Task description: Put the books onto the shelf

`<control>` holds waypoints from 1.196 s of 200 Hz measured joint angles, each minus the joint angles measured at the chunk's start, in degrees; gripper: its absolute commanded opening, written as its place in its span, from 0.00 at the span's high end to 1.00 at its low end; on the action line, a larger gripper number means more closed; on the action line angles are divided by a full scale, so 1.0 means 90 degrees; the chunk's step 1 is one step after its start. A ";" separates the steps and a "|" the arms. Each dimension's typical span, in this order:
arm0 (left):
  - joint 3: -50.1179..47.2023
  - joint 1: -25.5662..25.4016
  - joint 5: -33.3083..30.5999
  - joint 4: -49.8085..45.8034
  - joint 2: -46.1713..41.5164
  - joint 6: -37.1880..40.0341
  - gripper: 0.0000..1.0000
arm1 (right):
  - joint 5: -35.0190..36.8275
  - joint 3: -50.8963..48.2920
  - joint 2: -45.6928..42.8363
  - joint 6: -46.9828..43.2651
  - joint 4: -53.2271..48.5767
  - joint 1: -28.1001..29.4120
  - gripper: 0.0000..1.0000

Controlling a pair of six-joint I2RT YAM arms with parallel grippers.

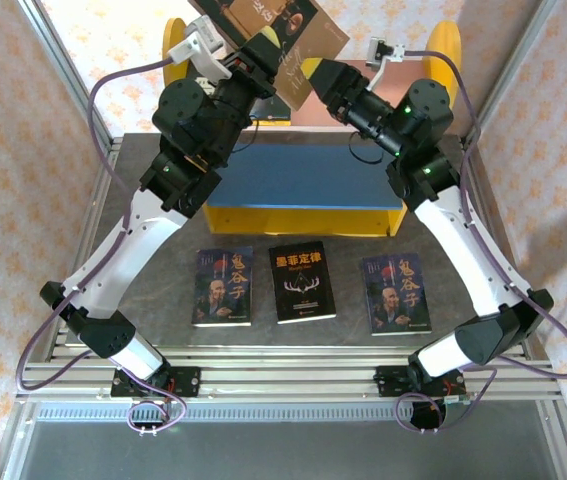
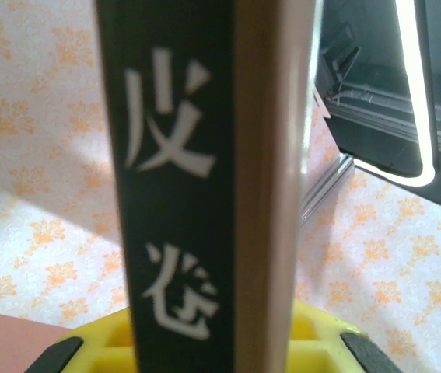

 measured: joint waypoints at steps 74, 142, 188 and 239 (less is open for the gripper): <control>-0.0080 0.0053 -0.0007 0.0386 0.0010 -0.0233 1.00 | 0.0017 0.0199 0.0102 0.0170 0.0085 -0.0005 0.76; -0.0199 0.0095 -0.0032 0.0520 0.0024 -0.0233 0.67 | -0.0015 0.0255 0.0102 0.0192 0.0138 -0.0005 0.96; -0.0231 0.0138 0.0219 -0.0180 -0.0012 0.0012 0.46 | -0.0141 0.0257 0.0097 -0.0073 -0.0134 -0.0007 1.00; -0.0233 0.0746 0.0923 -0.1586 -0.0359 -0.0005 0.39 | -0.0457 0.0236 -0.0061 -0.0282 -0.0571 -0.0270 1.00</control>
